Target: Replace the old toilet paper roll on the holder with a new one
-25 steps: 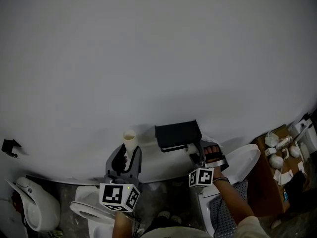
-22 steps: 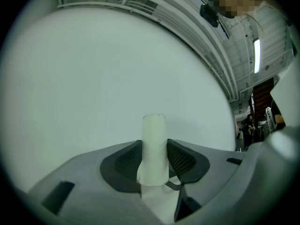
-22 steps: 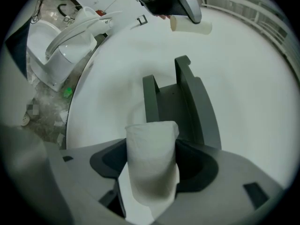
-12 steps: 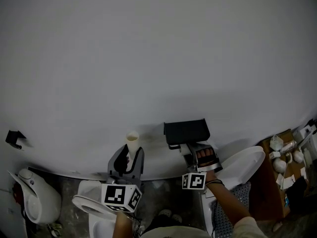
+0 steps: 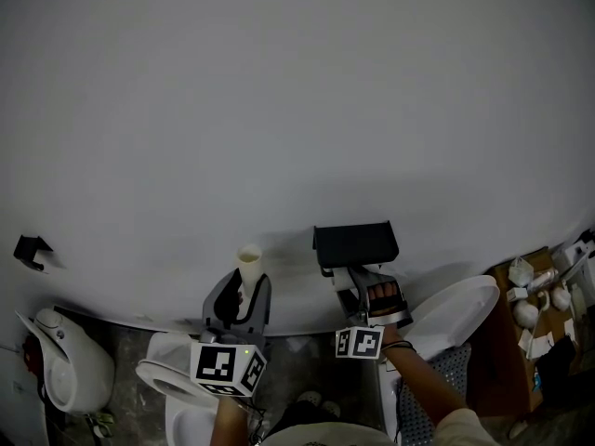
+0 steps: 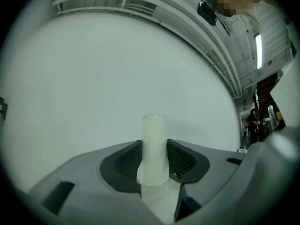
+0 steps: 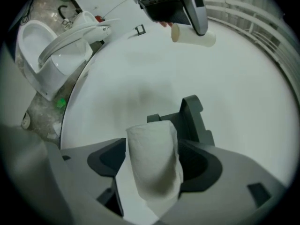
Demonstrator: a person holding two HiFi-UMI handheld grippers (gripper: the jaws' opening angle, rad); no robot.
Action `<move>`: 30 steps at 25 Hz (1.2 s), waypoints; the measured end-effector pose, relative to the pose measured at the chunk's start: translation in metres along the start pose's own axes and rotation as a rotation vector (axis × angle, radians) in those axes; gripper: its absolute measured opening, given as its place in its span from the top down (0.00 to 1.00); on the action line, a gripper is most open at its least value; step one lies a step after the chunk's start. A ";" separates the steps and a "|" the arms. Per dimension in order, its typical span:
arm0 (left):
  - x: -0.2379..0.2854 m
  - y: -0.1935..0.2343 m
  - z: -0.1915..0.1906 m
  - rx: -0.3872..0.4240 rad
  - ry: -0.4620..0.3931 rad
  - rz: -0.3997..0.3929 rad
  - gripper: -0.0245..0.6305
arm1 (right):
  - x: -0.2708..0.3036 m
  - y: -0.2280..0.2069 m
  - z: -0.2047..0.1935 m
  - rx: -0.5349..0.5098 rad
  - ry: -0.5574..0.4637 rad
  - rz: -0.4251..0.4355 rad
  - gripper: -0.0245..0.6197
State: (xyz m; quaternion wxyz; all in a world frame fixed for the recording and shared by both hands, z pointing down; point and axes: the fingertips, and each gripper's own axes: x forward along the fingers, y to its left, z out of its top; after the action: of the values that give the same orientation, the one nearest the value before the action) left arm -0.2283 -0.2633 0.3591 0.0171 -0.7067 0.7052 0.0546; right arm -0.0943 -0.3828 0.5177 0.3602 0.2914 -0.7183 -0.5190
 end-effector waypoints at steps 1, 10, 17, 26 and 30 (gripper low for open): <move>0.000 -0.002 0.000 0.000 0.000 -0.004 0.70 | -0.004 0.000 0.001 0.039 -0.009 0.011 0.42; 0.014 -0.030 0.004 -0.005 -0.011 -0.056 0.70 | -0.053 -0.036 0.005 0.610 -0.087 0.041 0.50; 0.025 -0.045 0.006 -0.027 -0.020 -0.067 0.70 | -0.081 -0.109 -0.028 1.100 -0.154 -0.115 0.68; 0.032 -0.044 0.015 -0.021 -0.046 -0.042 0.70 | -0.101 -0.143 -0.063 1.325 -0.166 -0.292 0.88; 0.033 -0.041 0.015 -0.014 -0.047 -0.032 0.70 | -0.104 -0.146 -0.072 1.358 -0.155 -0.315 0.92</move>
State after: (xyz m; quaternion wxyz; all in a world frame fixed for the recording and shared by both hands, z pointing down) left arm -0.1884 -0.2942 0.3385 0.0294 -0.7165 0.6928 0.0759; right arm 0.0305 -0.3811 0.3702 -0.0334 0.5148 -0.8564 -0.0208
